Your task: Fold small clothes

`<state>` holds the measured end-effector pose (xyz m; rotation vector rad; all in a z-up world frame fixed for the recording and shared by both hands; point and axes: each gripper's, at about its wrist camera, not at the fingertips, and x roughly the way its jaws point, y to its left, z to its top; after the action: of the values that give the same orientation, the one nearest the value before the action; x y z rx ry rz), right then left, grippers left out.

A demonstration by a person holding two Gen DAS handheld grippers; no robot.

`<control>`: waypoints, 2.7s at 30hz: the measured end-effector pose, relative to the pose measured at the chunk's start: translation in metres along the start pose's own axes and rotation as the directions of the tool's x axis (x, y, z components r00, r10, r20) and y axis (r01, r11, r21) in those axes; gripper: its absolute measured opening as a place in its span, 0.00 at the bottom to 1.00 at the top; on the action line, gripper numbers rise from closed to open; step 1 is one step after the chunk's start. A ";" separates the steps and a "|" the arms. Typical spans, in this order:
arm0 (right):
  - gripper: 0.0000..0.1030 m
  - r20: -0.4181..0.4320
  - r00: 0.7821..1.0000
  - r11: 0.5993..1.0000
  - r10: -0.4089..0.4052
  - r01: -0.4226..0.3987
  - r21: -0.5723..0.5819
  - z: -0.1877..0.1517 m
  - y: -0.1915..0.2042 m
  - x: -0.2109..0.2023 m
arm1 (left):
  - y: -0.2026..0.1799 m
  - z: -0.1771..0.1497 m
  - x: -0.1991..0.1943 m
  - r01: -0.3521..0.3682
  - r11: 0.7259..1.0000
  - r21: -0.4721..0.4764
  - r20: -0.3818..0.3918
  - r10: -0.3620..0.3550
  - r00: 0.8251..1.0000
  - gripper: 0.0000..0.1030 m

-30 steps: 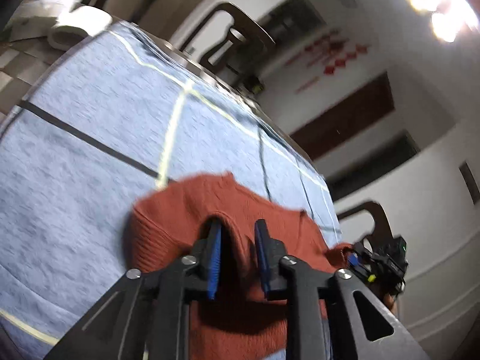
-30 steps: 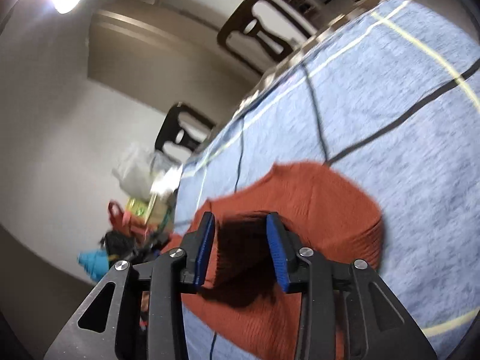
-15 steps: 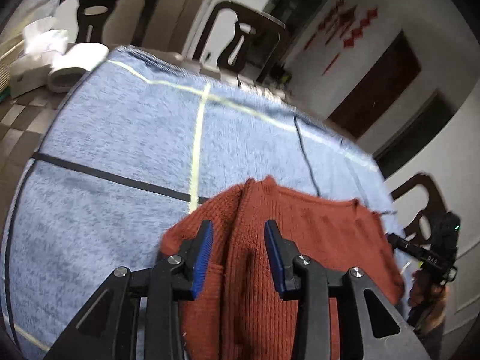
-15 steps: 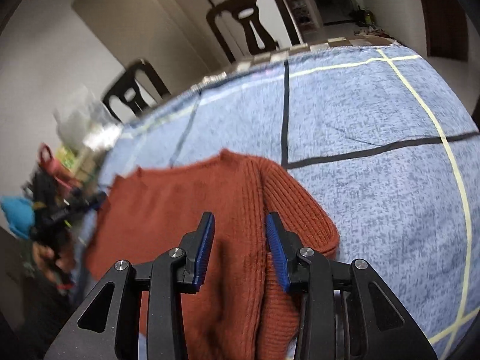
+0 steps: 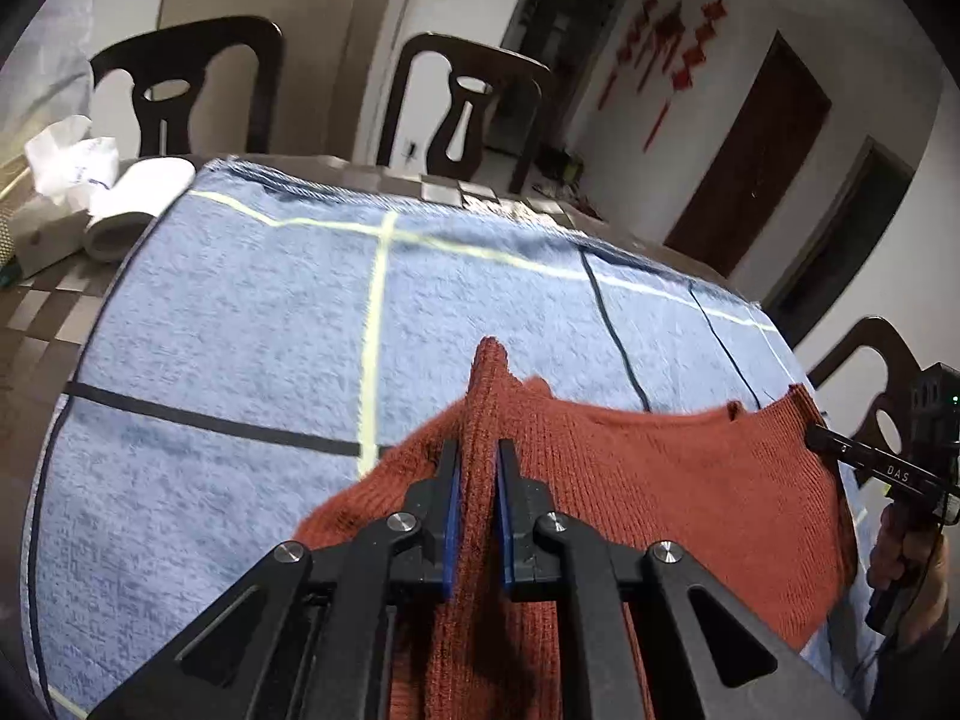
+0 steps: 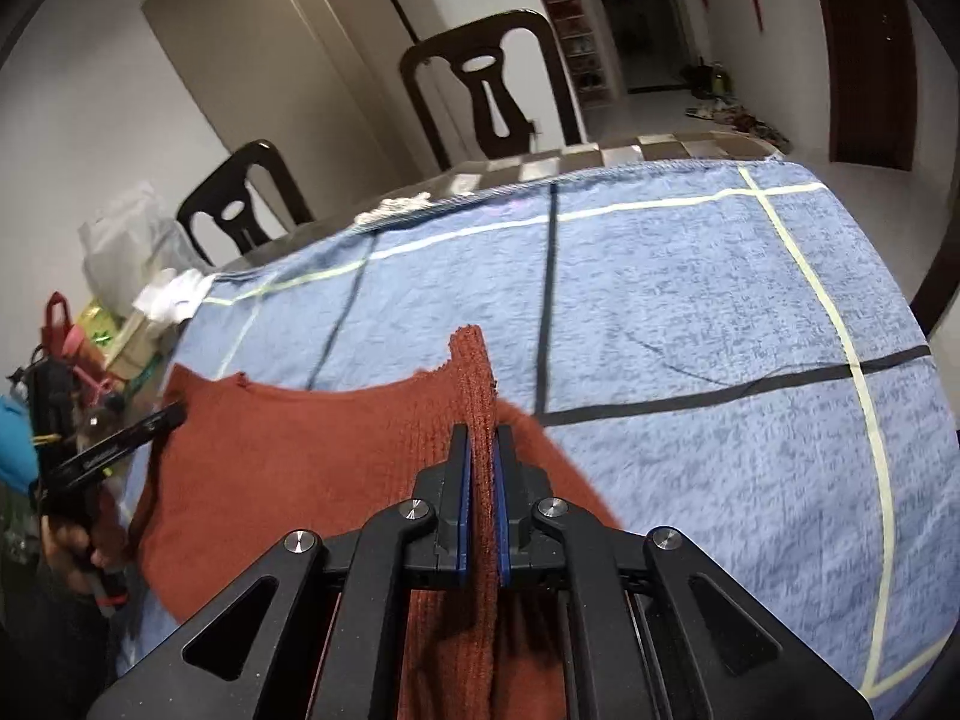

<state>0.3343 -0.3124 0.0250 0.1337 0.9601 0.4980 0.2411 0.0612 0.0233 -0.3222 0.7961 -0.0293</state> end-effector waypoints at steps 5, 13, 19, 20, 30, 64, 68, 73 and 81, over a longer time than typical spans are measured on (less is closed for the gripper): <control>0.06 -0.030 0.999 1.000 -0.016 0.016 0.025 -0.004 -0.007 0.014 | 0.007 -0.011 0.019 -0.036 0.999 -0.027 -0.021 0.036 0.999 0.12; 0.21 0.068 0.997 0.996 -0.046 0.051 -0.080 -0.019 0.022 -0.047 | 0.007 -0.012 -0.010 -0.047 0.999 -0.018 0.002 0.047 0.999 0.16; 0.22 0.054 0.998 0.980 -0.028 0.038 -0.195 -0.070 0.068 -0.068 | -0.019 -0.040 -0.062 -0.016 0.998 0.060 0.048 0.013 0.999 0.16; 0.22 0.037 0.999 0.976 -0.015 0.023 -0.215 -0.080 0.077 -0.065 | -0.028 -0.049 -0.066 0.001 0.996 0.087 0.040 -0.005 0.999 0.16; 0.22 0.000 0.999 0.960 -0.047 0.045 -0.278 -0.113 0.094 -0.047 | -0.092 -0.110 -0.032 0.092 0.970 0.226 -0.099 -0.071 0.993 0.16; 0.22 0.079 0.986 0.970 -0.148 0.160 -0.182 -0.093 0.053 -0.074 | -0.029 -0.096 -0.076 -0.115 0.987 0.115 0.009 0.114 0.993 0.16; 0.22 0.072 0.987 0.971 -0.141 0.152 -0.184 -0.082 0.055 -0.061 | -0.035 -0.078 -0.071 -0.148 0.977 0.154 0.060 0.141 0.988 0.16; 0.22 0.029 0.986 0.975 -0.165 0.168 -0.145 -0.078 0.040 -0.040 | -0.032 -0.069 -0.044 -0.194 0.967 0.168 0.032 0.191 0.981 0.16; 0.22 0.048 0.986 0.971 -0.163 0.169 -0.169 -0.082 0.040 -0.040 | -0.027 -0.078 -0.036 -0.204 0.965 0.166 0.030 0.202 0.979 0.16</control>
<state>0.2350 -0.3047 0.0213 -0.0941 0.8820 0.4214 0.1633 0.0198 0.0060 -0.0795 0.8046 0.0974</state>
